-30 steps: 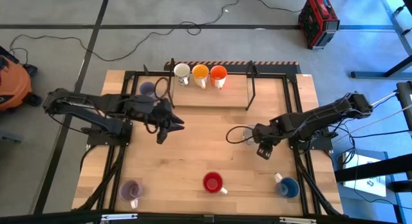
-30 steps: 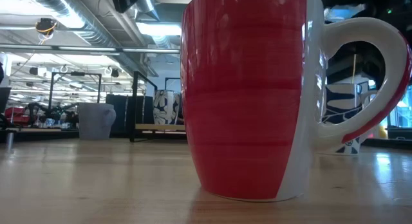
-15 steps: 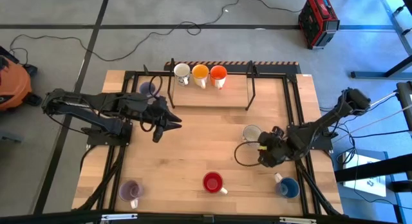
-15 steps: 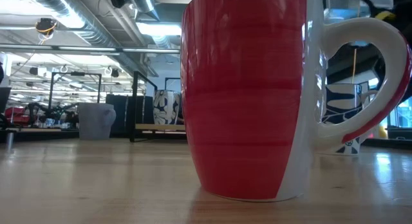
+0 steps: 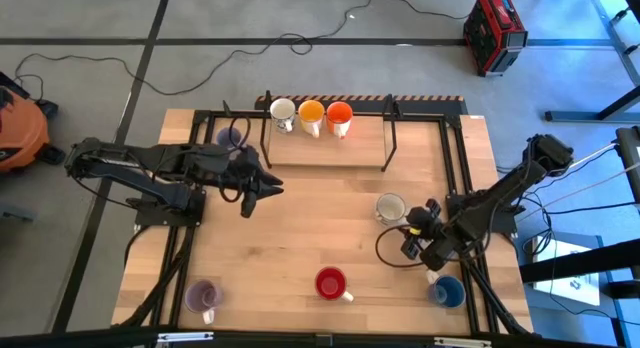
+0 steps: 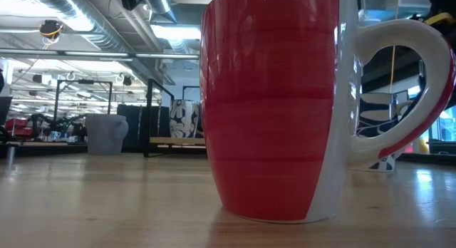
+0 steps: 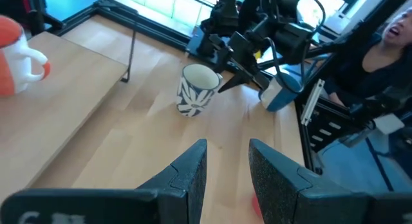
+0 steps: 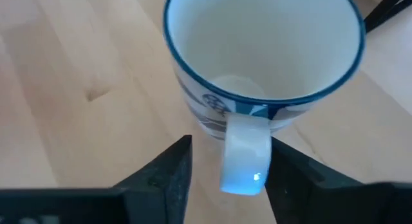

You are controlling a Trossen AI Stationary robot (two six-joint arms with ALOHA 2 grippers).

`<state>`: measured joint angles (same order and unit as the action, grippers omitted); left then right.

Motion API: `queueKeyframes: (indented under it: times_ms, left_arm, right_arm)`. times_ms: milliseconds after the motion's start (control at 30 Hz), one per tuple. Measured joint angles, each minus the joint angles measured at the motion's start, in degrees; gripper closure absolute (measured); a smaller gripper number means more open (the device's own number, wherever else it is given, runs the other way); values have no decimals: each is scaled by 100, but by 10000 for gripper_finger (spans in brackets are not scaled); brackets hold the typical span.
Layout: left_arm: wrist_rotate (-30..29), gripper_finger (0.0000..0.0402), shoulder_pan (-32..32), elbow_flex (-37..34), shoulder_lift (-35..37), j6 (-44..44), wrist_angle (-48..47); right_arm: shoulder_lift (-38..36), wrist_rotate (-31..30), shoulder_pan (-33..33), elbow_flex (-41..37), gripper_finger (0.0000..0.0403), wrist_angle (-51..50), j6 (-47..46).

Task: Place coffee mugs
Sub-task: Put the blue patterned mug on the shelf

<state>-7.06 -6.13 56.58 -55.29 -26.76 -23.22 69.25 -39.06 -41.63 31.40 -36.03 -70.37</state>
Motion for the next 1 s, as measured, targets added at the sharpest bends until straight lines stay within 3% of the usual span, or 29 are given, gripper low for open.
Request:
queueKeyframes:
  times_ms: [367, 667, 1000]
  left_arm:
    - [-99, 292, 0, 0, -2, -25, 24]
    - [-99, 292, 0, 0, -2, -18, 22]
    - [11, 292, 0, -7, 218, 11, 3]
  right_arm:
    - [0, -45, 1, 0, 359, 19, 1]
    - [6, 58, 2, 100, 361, 289, 10]
    - [241, -377, 373, 956, 361, 31, 300]
